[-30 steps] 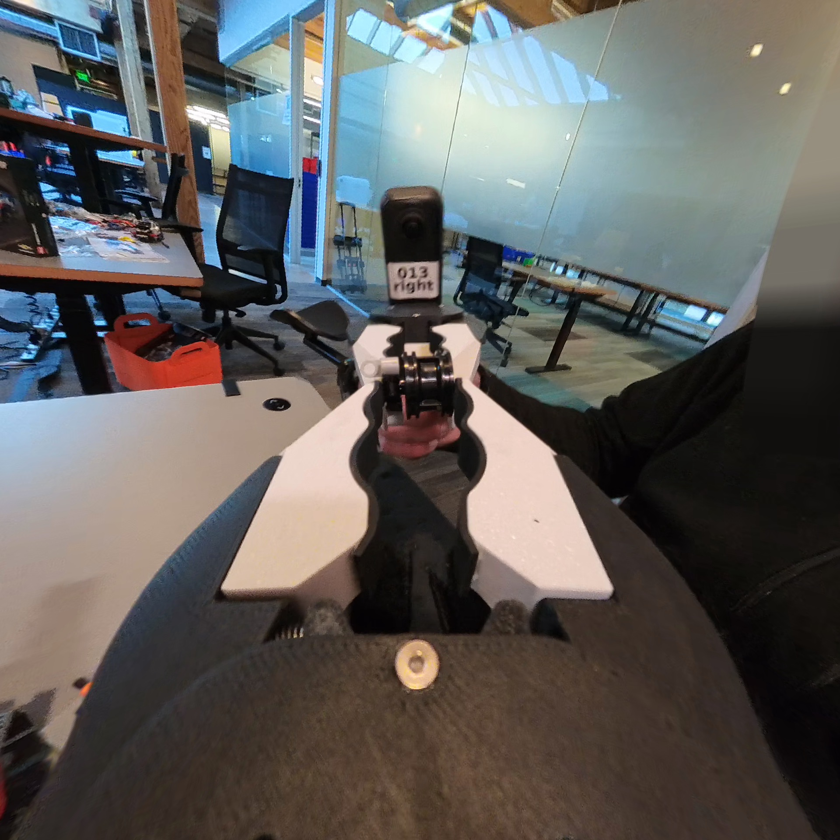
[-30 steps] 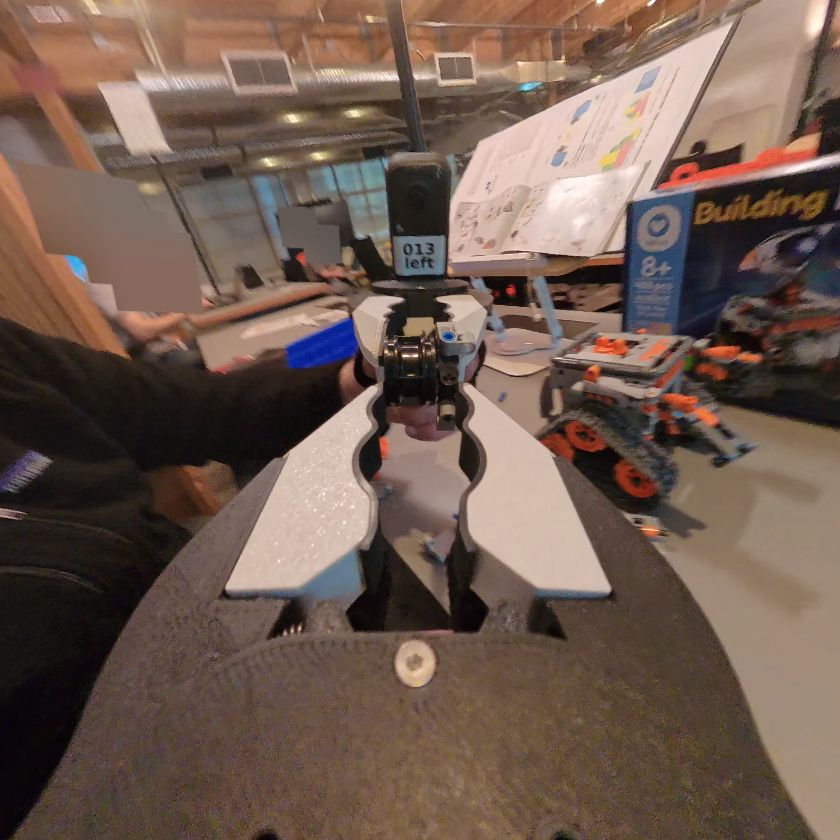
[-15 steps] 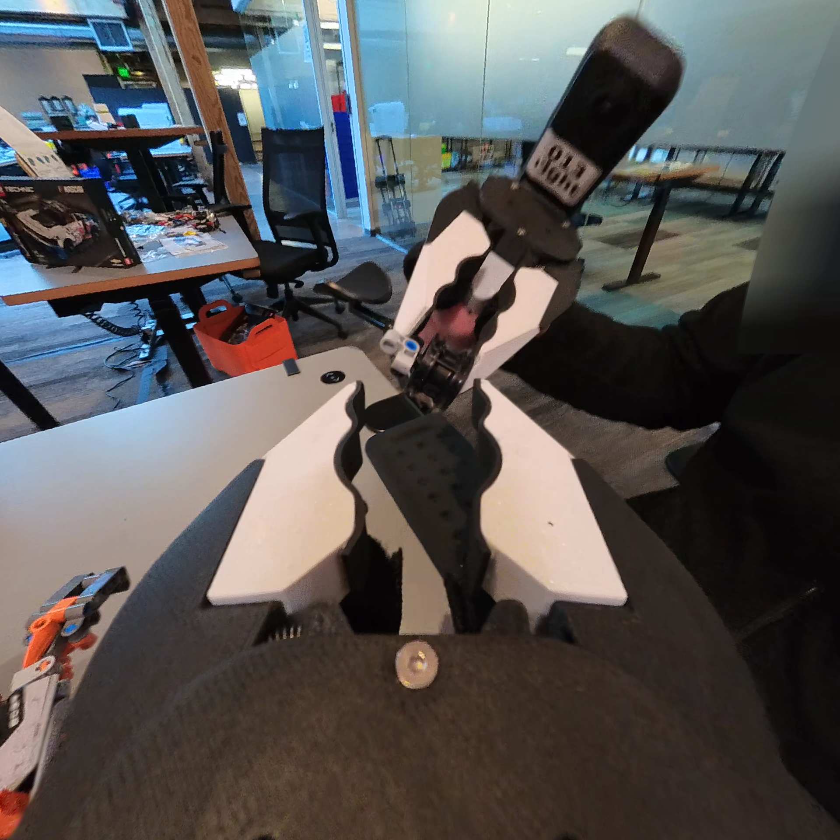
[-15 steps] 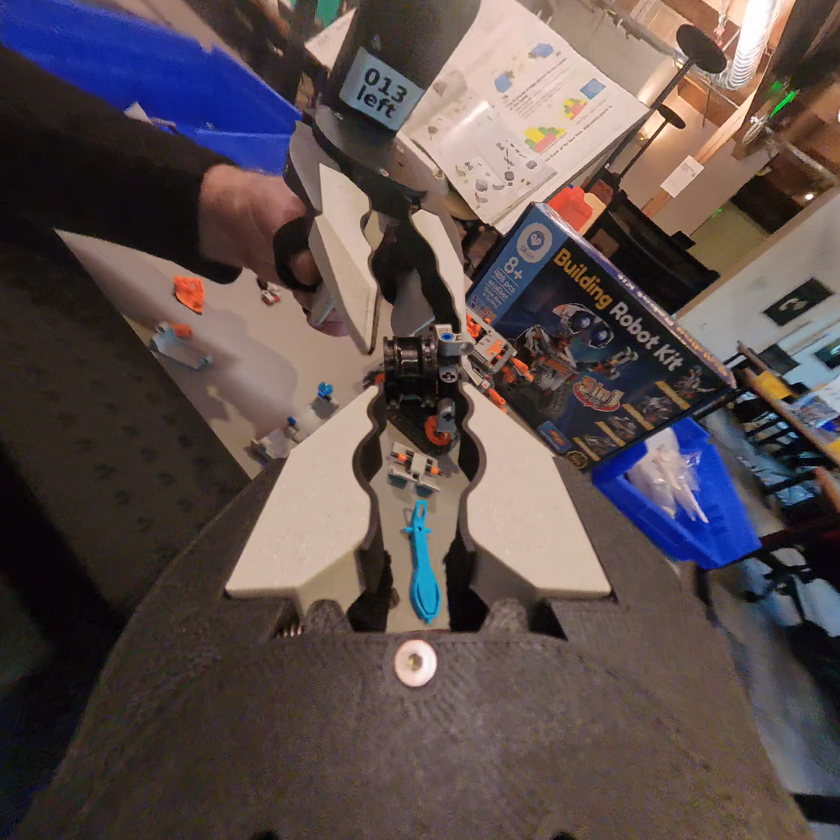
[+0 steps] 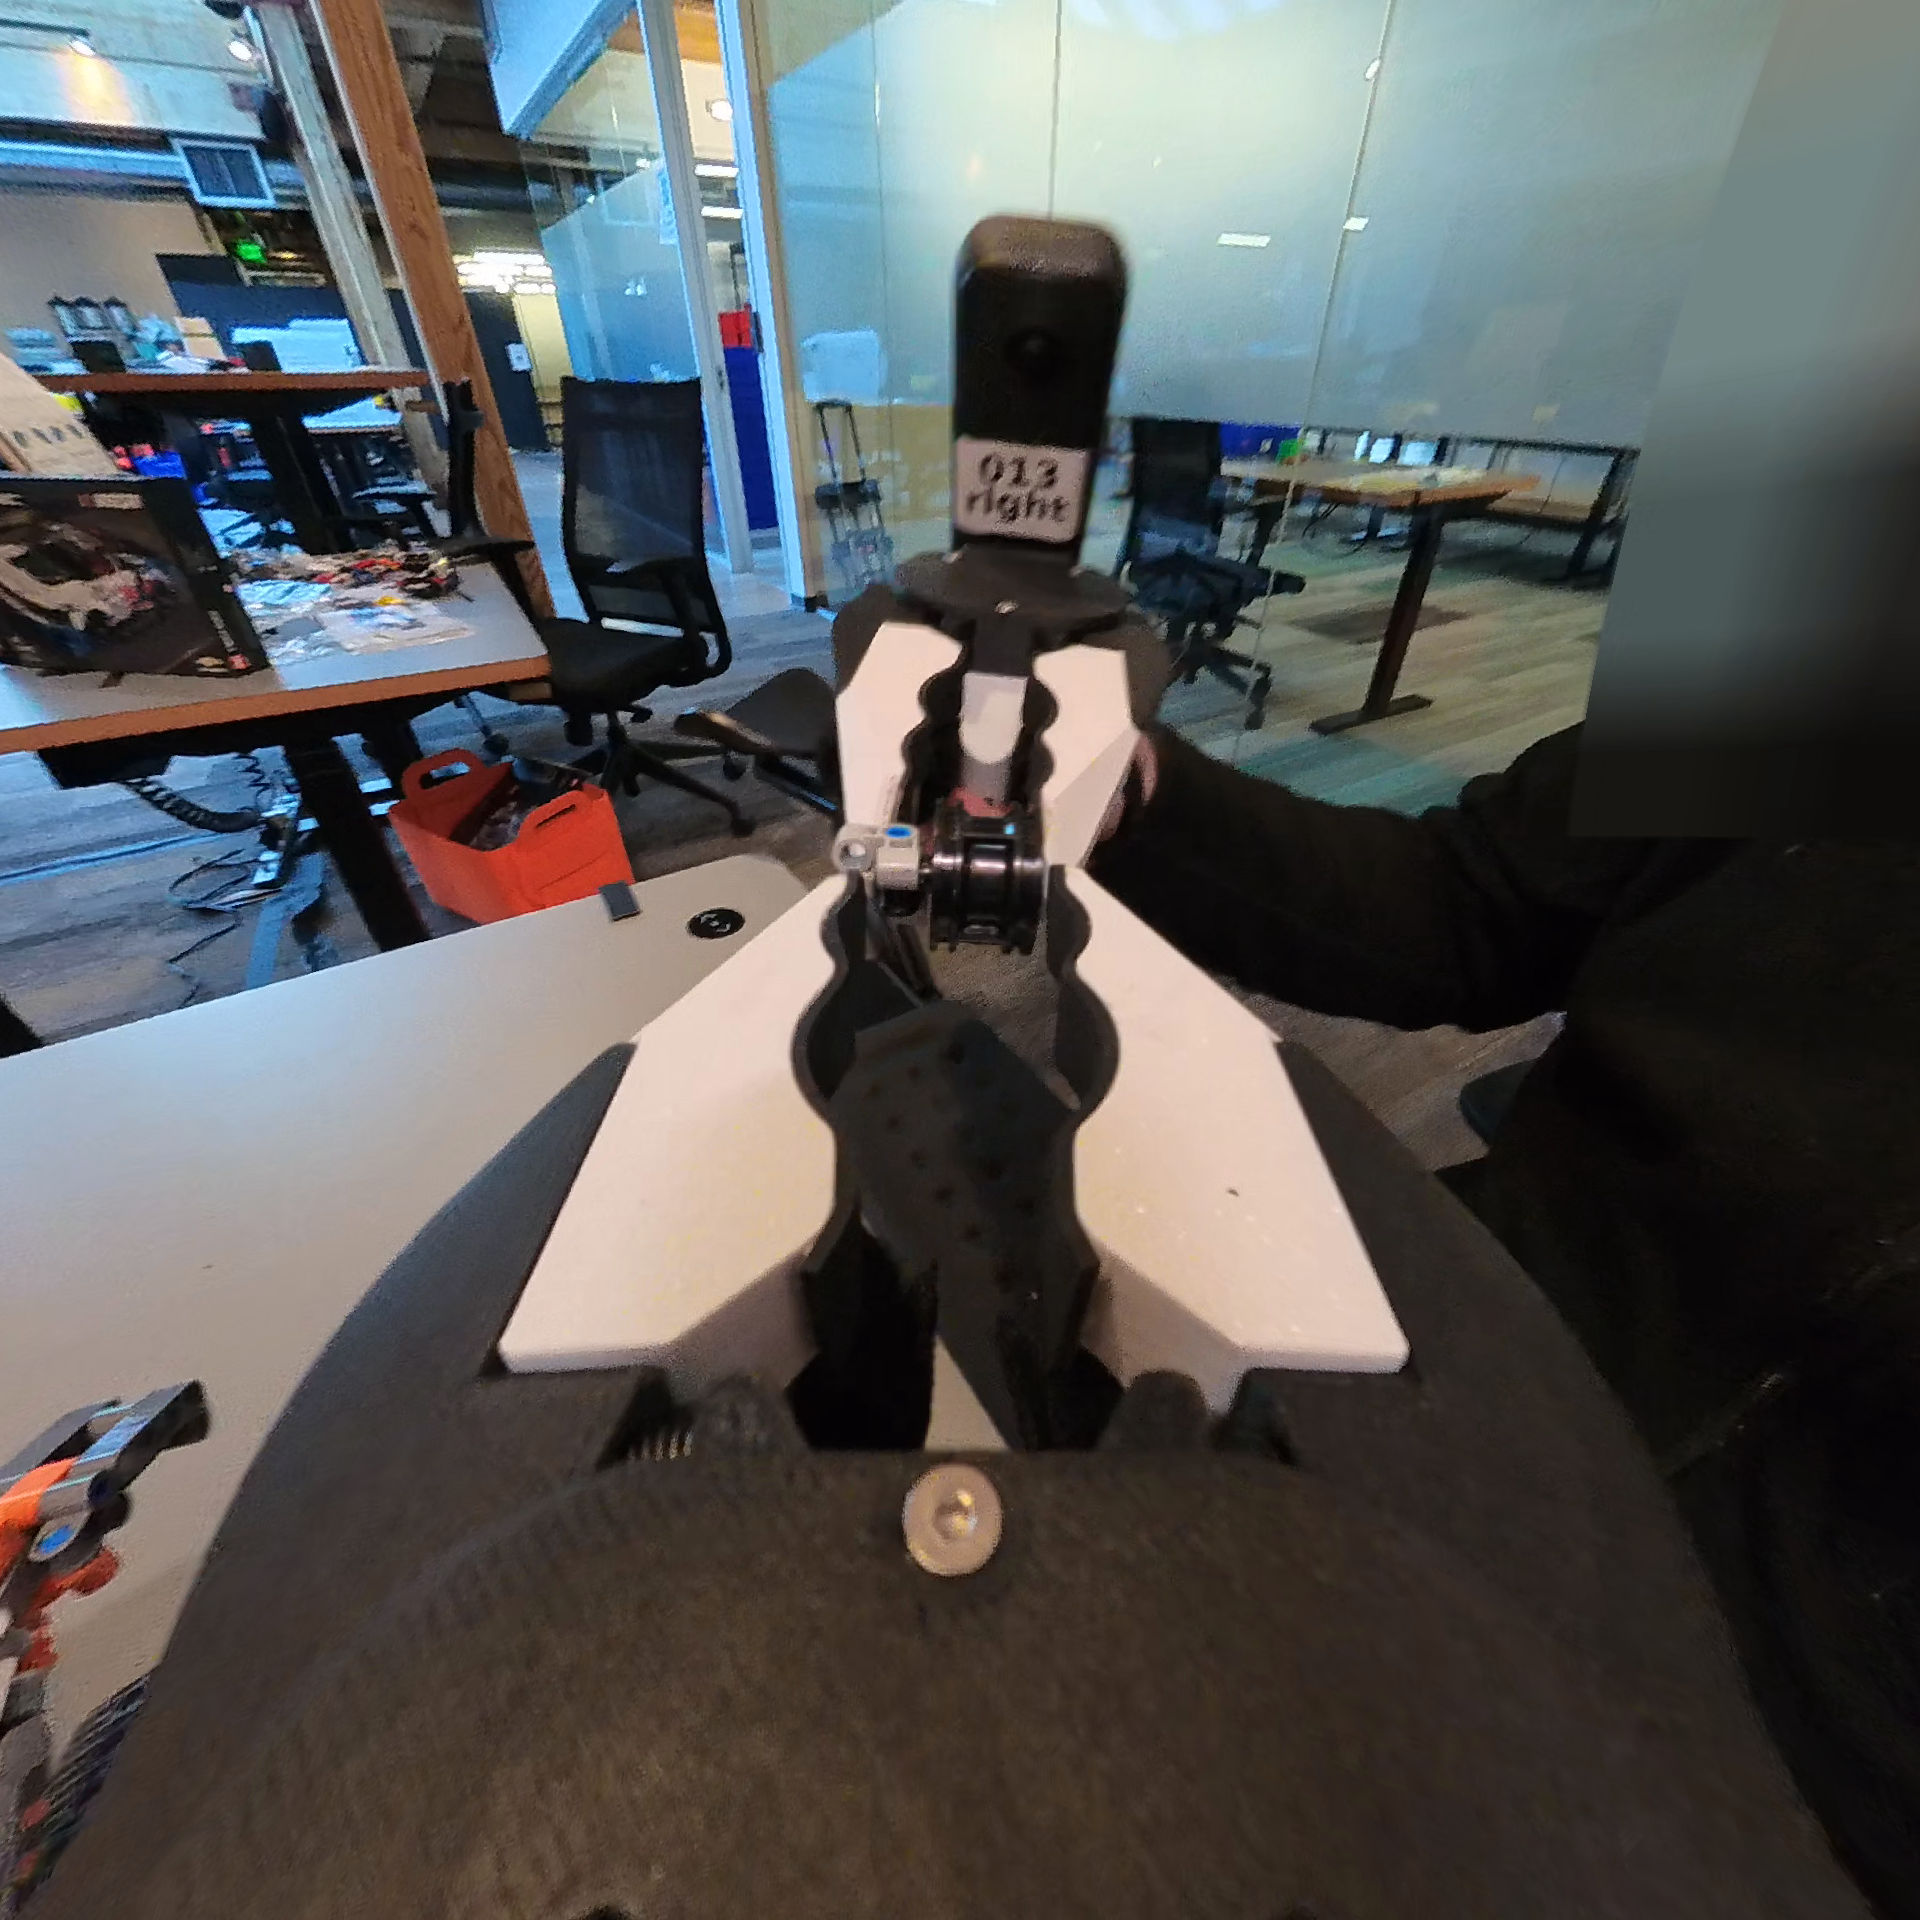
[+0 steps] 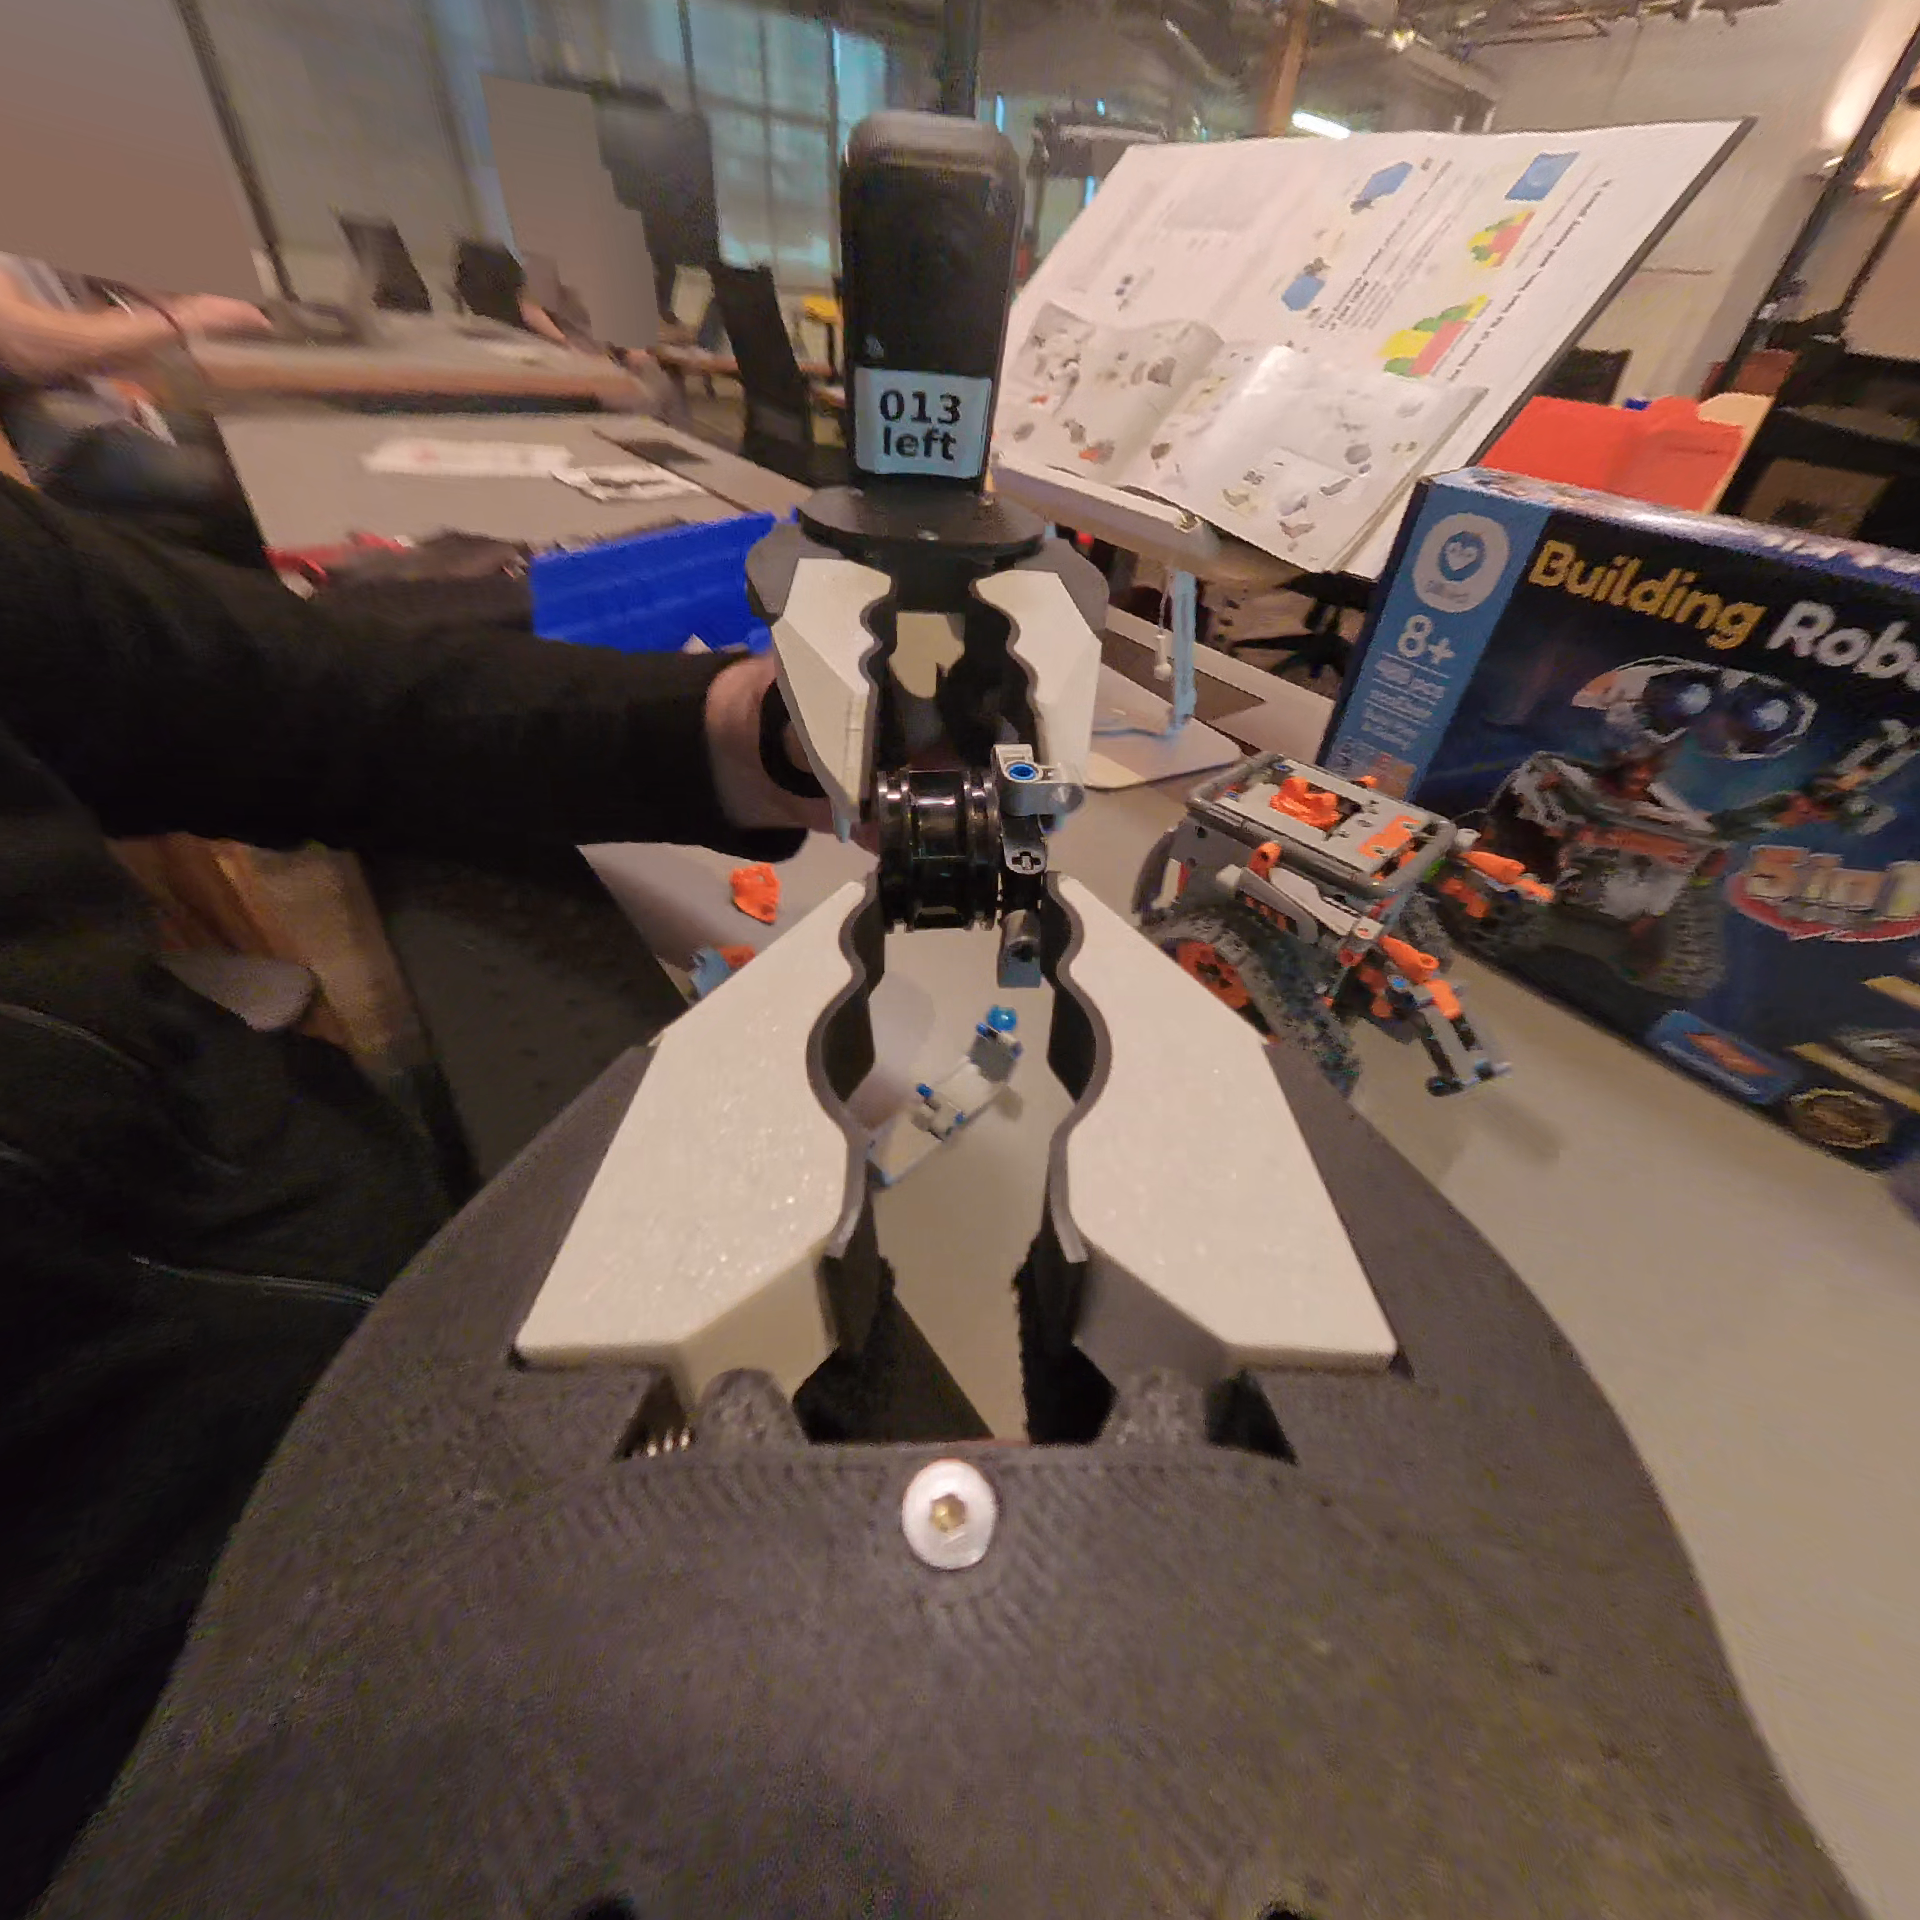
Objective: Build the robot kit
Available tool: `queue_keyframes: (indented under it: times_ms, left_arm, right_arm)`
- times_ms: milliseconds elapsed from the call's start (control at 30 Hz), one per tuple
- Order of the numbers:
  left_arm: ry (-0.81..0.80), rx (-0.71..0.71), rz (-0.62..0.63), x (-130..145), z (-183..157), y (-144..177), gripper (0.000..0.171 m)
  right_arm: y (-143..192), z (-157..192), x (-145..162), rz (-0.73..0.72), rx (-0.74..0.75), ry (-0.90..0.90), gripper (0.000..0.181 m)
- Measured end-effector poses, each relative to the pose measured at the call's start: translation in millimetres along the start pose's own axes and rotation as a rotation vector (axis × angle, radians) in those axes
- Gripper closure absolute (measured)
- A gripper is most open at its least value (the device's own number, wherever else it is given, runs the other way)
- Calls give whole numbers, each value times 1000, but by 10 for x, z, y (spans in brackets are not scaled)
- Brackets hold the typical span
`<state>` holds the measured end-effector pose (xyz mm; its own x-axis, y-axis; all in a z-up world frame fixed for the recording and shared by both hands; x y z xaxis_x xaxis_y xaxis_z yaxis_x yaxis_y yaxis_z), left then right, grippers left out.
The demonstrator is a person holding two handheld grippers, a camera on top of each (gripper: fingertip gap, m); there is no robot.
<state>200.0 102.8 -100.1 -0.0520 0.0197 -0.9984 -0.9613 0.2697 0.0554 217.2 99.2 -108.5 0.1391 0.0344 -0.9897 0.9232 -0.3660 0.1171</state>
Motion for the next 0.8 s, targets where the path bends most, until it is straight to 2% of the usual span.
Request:
queue_keyframes:
  times_ms: [100, 233, 267, 400, 533, 667, 800]
  left_arm:
    - [30, 21, -16, -13, 8, 26, 144]
    - [72, 61, -35, -25, -27, 7, 145]
    - [88, 68, -46, -38, -21, 21, 151]
    - [137, 74, -101, -91, 51, 125, 152]
    - [136, 70, -54, -18, 40, 79, 153]
    - [140, 51, -54, -19, 74, 98, 164]
    - [143, 24, -67, -26, 137, 150, 154]
  right_arm:
    - [31, -17, -10, -43, -65, -79, 154]
    - [42, 8, 3, -29, -160, -134, 154]
    - [50, 23, -11, -32, -185, -146, 154]
    - [22, 12, 34, 32, -196, -158, 154]
    - [-42, 14, 75, 92, -199, -157, 154]
    - [-43, 28, 36, 82, -209, -155, 154]
    - [-13, 20, 0, 60, -203, -154, 154]
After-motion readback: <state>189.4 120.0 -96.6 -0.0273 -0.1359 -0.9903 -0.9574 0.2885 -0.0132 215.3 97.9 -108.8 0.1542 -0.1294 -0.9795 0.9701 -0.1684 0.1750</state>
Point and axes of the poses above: each gripper's, where its closed fingertips meet, y back along the fingers, x out of its underside, z = x × y across the jaws, the point moved 1 cm from there along y, back along the fingers
